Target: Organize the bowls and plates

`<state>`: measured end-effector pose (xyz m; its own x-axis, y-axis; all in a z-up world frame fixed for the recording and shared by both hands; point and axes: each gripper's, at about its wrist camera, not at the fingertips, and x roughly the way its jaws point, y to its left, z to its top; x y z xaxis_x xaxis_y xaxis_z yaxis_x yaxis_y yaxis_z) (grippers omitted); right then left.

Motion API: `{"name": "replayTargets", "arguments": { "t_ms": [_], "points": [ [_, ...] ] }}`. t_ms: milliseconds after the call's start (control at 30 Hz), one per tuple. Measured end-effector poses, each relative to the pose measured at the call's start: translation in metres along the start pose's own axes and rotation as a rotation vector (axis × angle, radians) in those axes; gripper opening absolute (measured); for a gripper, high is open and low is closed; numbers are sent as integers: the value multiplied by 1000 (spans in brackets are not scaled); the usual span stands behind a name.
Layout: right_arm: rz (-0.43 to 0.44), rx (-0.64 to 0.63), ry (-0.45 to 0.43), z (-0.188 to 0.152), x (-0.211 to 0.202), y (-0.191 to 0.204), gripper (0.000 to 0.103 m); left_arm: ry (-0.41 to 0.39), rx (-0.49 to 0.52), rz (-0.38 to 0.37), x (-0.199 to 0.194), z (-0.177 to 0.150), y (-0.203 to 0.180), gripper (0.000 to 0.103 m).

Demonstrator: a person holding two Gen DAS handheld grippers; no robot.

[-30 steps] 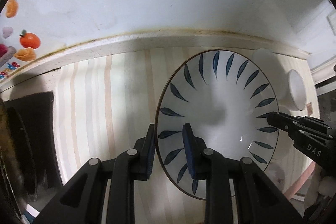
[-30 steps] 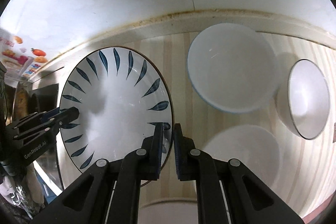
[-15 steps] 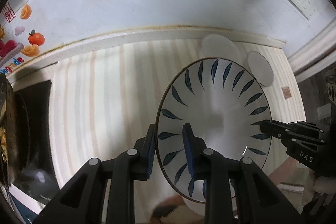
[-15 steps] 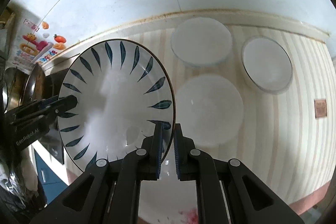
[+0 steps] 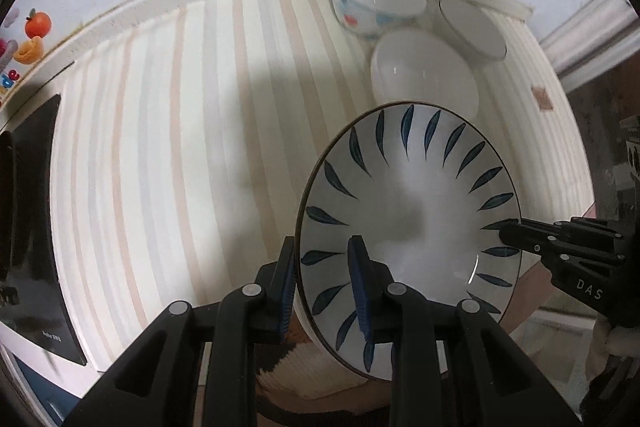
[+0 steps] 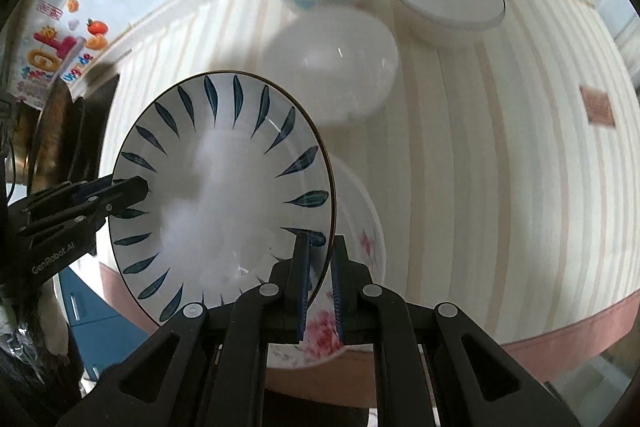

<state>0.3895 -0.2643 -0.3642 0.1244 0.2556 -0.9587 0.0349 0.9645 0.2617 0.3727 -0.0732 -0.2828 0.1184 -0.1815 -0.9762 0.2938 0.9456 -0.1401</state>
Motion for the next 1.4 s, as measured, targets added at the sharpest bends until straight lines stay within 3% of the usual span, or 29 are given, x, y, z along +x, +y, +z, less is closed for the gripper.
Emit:
{"name": "replayTargets", "arguments": {
  "t_ms": [333,900,1400],
  "points": [
    [17,26,57,-40,30,-22,11,61,36,44,30,-16,-15,23],
    [7,21,49,-43,35,-22,11,74,37,96,50,-19,-28,23],
    [50,24,51,-39,29,-27,12,82,-77,38,59,-30,-5,23]
  ]
}}
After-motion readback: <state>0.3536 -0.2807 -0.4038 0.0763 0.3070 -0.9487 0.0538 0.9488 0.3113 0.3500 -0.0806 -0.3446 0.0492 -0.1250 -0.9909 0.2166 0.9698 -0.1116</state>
